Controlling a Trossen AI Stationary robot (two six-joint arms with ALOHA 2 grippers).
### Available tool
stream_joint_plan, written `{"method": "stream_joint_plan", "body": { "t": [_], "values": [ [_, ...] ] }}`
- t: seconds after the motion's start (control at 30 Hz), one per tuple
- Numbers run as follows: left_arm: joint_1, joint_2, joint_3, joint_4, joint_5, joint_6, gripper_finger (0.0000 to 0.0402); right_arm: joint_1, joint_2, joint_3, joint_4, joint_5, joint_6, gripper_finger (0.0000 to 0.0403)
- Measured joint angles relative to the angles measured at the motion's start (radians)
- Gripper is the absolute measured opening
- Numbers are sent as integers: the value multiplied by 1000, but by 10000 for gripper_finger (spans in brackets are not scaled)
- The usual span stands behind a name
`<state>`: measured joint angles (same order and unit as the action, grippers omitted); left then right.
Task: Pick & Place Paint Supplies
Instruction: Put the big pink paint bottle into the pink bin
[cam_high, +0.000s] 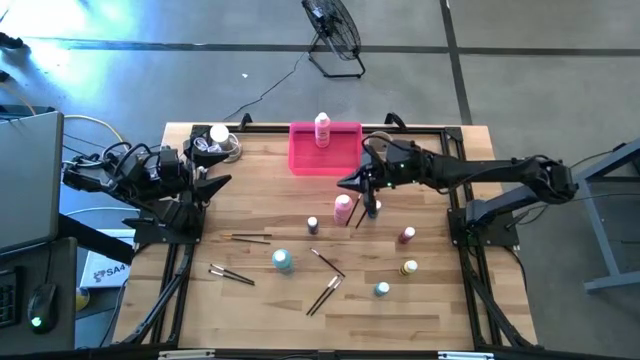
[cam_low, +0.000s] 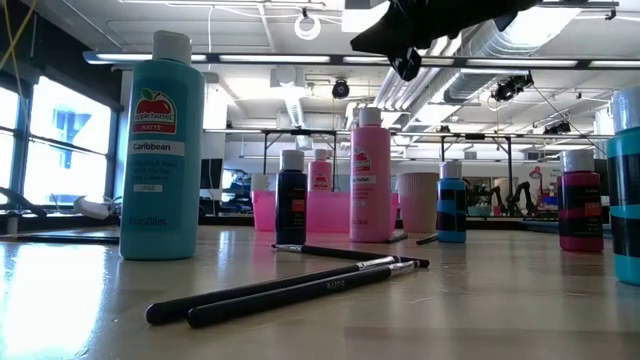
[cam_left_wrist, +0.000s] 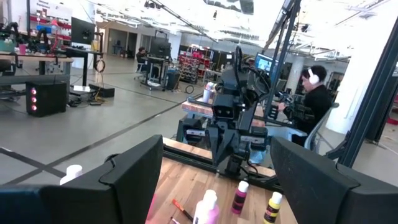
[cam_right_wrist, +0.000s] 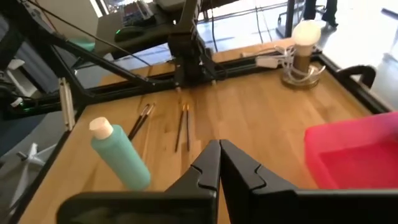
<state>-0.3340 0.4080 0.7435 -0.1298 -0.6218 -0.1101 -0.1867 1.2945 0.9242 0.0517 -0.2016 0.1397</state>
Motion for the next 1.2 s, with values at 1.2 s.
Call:
{"method": "stream_joint_plan", "body": {
  "t": [1.2],
  "values": [
    [0, 0, 0, -3, -43, 0, 294, -59, -263, -2, -223, 19, -11, 3]
  ]
}}
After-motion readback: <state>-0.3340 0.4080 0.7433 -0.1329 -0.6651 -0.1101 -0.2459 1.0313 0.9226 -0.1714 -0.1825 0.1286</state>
